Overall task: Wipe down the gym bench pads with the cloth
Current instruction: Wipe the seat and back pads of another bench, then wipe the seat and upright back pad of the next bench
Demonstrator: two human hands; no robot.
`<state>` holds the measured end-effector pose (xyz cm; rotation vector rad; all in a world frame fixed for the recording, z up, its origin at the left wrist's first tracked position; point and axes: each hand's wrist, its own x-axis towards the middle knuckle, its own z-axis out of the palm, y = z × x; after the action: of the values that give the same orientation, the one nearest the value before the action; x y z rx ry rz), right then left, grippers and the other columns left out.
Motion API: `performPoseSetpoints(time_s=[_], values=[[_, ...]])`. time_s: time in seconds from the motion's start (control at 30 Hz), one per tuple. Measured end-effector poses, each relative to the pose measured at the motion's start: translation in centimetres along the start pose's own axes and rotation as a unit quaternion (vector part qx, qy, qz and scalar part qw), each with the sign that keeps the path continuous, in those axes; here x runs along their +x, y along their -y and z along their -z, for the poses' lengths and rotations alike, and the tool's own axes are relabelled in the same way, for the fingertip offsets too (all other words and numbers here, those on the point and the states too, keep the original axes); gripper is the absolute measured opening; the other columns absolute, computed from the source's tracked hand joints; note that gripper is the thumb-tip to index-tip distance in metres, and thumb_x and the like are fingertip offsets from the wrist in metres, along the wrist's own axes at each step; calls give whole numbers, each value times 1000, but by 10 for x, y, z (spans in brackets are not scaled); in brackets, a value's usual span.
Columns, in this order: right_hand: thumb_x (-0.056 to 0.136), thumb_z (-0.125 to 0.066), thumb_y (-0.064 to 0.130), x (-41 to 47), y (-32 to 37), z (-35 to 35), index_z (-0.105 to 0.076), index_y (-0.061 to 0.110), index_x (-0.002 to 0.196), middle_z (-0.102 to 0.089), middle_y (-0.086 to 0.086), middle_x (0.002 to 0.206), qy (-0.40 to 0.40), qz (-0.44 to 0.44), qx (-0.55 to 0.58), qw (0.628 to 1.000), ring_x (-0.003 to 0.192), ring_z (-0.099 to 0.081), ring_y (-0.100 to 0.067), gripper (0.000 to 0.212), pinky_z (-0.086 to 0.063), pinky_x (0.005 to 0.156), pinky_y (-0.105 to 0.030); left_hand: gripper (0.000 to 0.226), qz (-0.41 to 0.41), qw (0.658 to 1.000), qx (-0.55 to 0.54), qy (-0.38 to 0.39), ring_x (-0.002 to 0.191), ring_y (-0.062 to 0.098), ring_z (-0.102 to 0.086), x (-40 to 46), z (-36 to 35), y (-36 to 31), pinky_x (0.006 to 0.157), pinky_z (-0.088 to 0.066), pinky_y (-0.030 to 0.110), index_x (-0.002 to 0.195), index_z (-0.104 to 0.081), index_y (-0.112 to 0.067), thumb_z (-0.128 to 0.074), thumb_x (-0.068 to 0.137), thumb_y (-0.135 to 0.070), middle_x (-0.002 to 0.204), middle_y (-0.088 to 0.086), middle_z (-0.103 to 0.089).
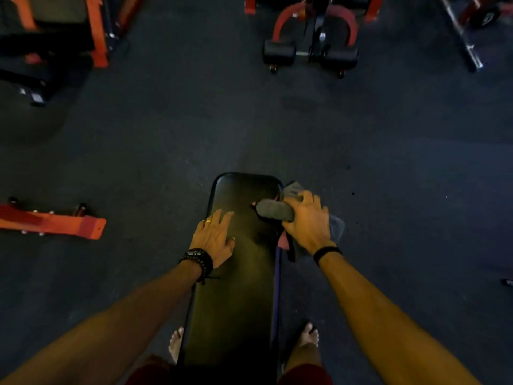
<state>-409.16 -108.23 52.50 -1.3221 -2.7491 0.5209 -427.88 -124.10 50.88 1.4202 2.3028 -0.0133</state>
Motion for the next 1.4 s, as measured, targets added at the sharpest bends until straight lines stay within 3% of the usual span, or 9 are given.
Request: performPoseSetpoints(time_s=[0.13, 0.33, 0.7, 1.0, 1.2, 1.3, 1.4], values=[[83, -68, 37, 49, 17, 56, -58, 25, 131, -44, -9, 131, -54, 1, 37, 998, 119, -43, -36, 50, -42, 96, -56, 72, 19, 996, -16, -89, 129, 34, -46, 27, 62, -5, 111, -35, 46, 150, -26, -14, -58, 90, -36, 151, 11, -32], [81, -71, 37, 134, 111, 90, -60, 25, 130, -47, -8, 128, -89, 123, 83, 985, 116, -46, -33, 51, -44, 91, -50, 71, 67, 978, -43, -192, 138, 33, -36, 49, 120, 57, 115, -28, 47, 150, -29, -13, -59, 90, -39, 154, 14, -31], [78, -71, 41, 314, 395, 78, -61, 23, 129, -50, -9, 124, -29, 248, 65, 966, 113, -49, -33, 54, -47, 91, -50, 79, 143, 959, -104, -222, 139, 35, -35, 125, 247, 319, 116, -29, 50, 150, -30, -12, -61, 86, -47, 154, 15, -31], [79, -72, 41, 392, 563, 70, -59, 26, 130, -49, -6, 125, 3, 336, 54, 940, 114, -50, -31, 54, -48, 91, -49, 79, 238, 924, -129, -272, 139, 34, -35, 100, 336, 453, 115, -27, 50, 148, -31, -16, -52, 81, -53, 154, 12, -31], [79, -74, 42, 434, 662, 49, -60, 27, 130, -49, -5, 124, 30, 414, 68, 907, 114, -50, -30, 55, -48, 92, -48, 84, 338, 878, -140, -308, 142, 34, -30, 79, 356, 527, 117, -22, 50, 150, -30, -16, -41, 77, -57, 157, 14, -27], [78, -74, 43, 458, 718, 35, -61, 29, 128, -50, -2, 122, 53, 476, 77, 874, 113, -51, -28, 53, -48, 91, -48, 81, 394, 848, -136, -327, 142, 34, -32, 69, 364, 567, 116, -24, 51, 149, -32, -15, -47, 81, -56, 156, 15, -28], [78, -75, 42, 489, 780, 17, -63, 28, 124, -51, -2, 121, 76, 547, 94, 828, 110, -52, -27, 50, -50, 88, -47, 75, 463, 797, -138, -363, 141, 33, -34, 60, 375, 608, 117, -24, 49, 147, -35, -16, -59, 85, -49, 155, 14, -30]])
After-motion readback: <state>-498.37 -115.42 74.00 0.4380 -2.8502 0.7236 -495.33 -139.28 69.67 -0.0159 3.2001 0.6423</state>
